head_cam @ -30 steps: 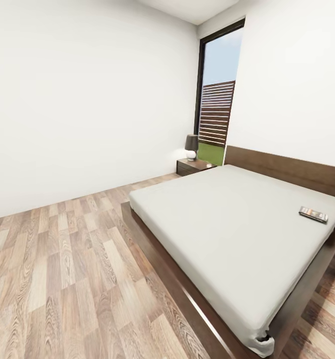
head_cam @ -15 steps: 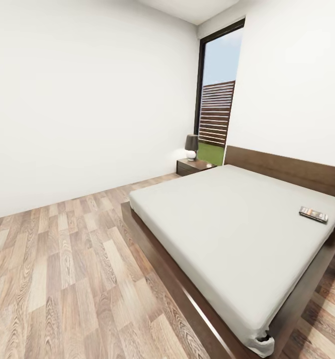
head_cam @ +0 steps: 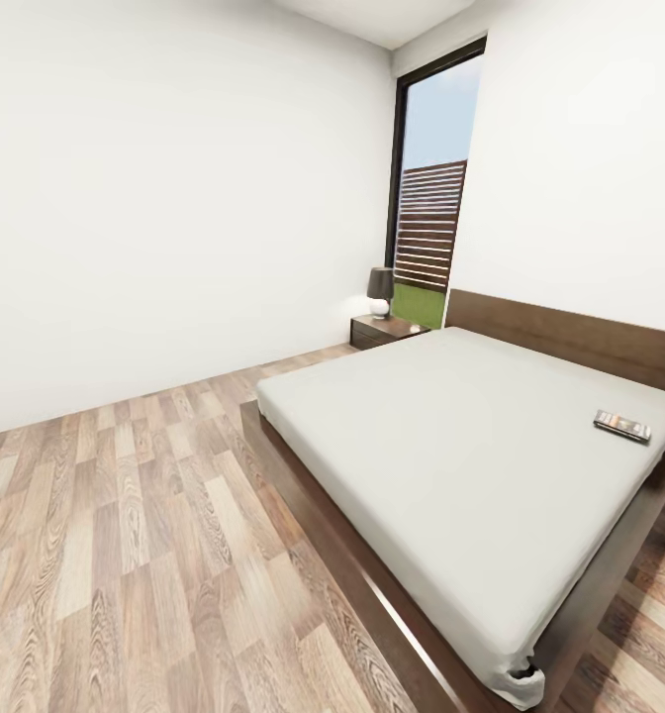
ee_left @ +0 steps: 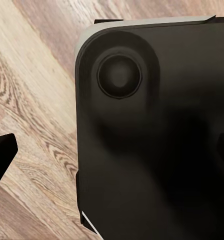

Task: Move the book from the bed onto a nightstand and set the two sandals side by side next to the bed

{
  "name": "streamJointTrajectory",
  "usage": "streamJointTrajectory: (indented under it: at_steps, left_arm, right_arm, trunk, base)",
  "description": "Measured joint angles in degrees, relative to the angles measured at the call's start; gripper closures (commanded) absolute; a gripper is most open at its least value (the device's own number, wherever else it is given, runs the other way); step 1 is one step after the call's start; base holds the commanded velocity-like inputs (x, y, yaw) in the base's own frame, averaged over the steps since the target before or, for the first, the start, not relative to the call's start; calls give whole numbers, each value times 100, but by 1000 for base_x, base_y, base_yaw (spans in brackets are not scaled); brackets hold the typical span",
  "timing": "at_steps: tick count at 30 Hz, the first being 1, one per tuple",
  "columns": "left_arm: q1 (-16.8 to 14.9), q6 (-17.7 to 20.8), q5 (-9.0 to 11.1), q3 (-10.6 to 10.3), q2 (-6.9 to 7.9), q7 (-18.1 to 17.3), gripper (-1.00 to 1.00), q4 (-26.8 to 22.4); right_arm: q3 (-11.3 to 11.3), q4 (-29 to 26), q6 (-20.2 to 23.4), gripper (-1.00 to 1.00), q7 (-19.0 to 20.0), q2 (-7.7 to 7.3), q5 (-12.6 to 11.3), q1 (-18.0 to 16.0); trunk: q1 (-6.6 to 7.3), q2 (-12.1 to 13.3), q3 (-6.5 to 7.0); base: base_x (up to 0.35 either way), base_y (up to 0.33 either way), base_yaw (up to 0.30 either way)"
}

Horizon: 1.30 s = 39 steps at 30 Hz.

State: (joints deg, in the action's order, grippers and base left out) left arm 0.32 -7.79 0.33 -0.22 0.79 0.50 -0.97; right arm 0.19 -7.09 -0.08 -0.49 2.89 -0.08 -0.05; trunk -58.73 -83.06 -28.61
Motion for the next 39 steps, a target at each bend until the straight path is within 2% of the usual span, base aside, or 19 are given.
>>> streamJointTrajectory:
  at_steps: [39]
  left_arm:
    - [0,-21,-1,-6,0,5,-100,-4]
  right_arm:
    - [-6,0,0,-100,0,-6,0,-2]
  trunk:
    - [0,0,0]
  base:
    - [32,12,0]
